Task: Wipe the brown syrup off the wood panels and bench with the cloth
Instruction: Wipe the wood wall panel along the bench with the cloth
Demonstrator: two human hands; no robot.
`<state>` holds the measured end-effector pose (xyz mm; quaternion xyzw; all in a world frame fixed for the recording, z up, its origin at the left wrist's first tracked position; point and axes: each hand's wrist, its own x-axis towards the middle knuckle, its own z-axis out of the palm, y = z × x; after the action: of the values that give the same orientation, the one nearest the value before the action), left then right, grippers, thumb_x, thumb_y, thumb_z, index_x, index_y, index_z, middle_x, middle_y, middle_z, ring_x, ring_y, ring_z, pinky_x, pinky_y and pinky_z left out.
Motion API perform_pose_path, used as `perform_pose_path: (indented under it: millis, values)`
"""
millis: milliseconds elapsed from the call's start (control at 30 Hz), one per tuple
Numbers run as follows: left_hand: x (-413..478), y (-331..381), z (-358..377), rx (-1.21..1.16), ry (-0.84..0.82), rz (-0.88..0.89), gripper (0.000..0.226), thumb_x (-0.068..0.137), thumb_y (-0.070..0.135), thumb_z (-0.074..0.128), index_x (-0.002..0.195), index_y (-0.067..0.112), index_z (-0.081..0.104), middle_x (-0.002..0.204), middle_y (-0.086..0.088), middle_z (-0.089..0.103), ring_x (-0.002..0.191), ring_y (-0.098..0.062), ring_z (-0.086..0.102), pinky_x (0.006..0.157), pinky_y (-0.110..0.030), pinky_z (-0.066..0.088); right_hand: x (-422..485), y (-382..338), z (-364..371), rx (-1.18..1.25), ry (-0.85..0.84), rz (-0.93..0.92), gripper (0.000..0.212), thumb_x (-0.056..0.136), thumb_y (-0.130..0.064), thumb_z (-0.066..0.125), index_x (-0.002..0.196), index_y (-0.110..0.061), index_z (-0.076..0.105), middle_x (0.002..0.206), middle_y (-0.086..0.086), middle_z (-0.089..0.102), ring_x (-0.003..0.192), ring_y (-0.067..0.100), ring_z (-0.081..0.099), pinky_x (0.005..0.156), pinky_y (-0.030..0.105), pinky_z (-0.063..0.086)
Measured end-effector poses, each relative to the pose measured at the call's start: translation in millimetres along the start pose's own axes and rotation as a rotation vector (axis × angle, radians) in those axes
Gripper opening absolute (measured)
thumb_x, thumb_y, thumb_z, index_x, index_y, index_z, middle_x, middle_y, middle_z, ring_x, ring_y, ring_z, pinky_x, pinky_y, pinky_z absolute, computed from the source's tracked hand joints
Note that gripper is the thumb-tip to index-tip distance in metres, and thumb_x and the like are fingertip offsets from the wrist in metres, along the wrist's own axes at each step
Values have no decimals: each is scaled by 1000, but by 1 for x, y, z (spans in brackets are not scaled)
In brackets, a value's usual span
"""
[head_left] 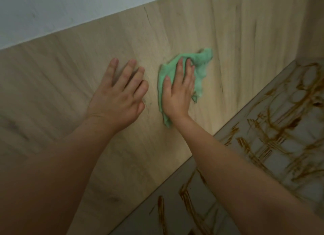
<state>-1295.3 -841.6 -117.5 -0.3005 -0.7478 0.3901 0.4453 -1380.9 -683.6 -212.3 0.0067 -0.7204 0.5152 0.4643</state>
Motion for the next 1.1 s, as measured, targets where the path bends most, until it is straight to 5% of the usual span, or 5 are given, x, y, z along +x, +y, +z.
perform_pose_path:
  millis: [300,700,933,1033,1100]
  values:
    - [1,-1,-9,9,-75,7,51,102,36,41,139,3,52,157,-22,42,152,-45,25,122,-68,12,-160,33,9,82,-127,951,63,113,-33,27,165,-9,1,173,14,-3,159,29,-1,127,37,2]
    - [-113,-104,-80,15,-64,-114,56,93,31,50,139,-1,53,147,-24,52,139,-44,46,116,-68,27,-50,-146,23,18,-95,221,74,104,-50,31,165,-12,15,172,19,8,158,39,5,126,56,8]
    - [-177,-108,-91,78,-109,-120,68,95,35,46,153,-1,41,159,-21,40,151,-39,33,121,-64,22,-194,-98,21,-206,-276,-673,66,102,-59,47,157,-24,41,149,18,54,140,43,48,119,57,31]
    - [-177,-109,-89,98,-119,-111,67,99,35,42,155,-1,37,161,-22,38,153,-40,28,120,-66,22,-175,-60,13,-304,-290,-486,69,103,-62,36,157,-19,39,129,24,60,110,42,58,96,50,43]
    - [-178,-109,-87,100,-112,-107,65,101,35,42,155,-2,37,160,-23,39,153,-41,27,120,-67,23,-141,-67,15,-249,-166,-179,73,104,-55,30,162,-10,27,156,29,38,134,48,44,109,57,38]
